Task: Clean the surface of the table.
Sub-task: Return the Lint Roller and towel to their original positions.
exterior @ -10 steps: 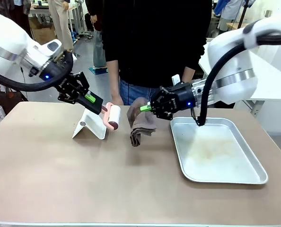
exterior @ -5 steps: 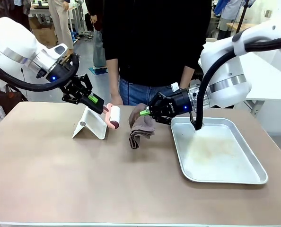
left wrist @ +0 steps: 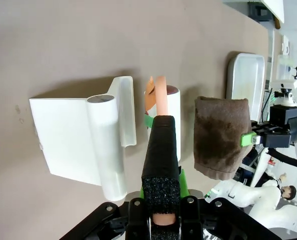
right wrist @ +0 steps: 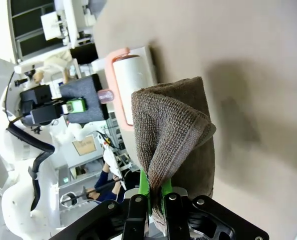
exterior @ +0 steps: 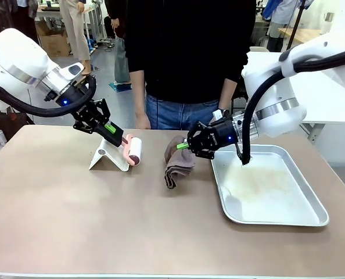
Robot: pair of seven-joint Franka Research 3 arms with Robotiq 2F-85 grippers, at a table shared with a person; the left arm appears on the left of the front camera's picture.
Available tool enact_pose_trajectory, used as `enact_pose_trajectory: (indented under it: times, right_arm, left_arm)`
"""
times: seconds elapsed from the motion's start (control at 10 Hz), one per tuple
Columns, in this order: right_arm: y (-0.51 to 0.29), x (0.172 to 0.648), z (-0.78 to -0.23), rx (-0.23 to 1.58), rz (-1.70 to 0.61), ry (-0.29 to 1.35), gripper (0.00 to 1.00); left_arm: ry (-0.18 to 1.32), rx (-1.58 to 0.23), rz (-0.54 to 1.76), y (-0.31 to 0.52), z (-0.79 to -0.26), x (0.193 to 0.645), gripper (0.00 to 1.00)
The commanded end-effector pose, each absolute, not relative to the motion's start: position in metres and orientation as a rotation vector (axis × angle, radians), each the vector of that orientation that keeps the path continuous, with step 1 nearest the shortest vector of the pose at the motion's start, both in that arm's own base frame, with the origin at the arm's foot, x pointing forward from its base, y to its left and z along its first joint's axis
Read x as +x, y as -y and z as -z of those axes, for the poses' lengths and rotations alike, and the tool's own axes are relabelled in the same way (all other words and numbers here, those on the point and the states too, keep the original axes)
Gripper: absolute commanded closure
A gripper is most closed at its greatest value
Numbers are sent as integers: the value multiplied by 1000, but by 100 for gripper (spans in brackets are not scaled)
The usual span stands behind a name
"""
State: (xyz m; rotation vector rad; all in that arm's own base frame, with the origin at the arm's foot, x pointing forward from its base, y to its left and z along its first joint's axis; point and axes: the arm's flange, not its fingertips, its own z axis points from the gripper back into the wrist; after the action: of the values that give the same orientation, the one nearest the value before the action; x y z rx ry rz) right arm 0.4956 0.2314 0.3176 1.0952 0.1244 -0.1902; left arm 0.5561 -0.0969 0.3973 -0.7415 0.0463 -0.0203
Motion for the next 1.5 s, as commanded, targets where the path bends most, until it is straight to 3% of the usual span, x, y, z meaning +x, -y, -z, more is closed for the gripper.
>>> enact_pose_trajectory:
  times: [0.0,0.4,1.0,1.4]
  right_arm:
    - [-237,509,-318,1075,198,-160,90]
    - [-243,507,-316,1021,145,-176,90]
    - [-237,507,-318,707,185,-74,90]
    - [-237,507,-318,697,169,-79,90]
  left_arm:
    - [-60,-739,5,96,-405,559,78]
    - [-47,-706,-6,90,-402,560,78]
    - [-31,-638,9,87,-401,560,78]
    - [-25,-606,34,89,-399,560,78]
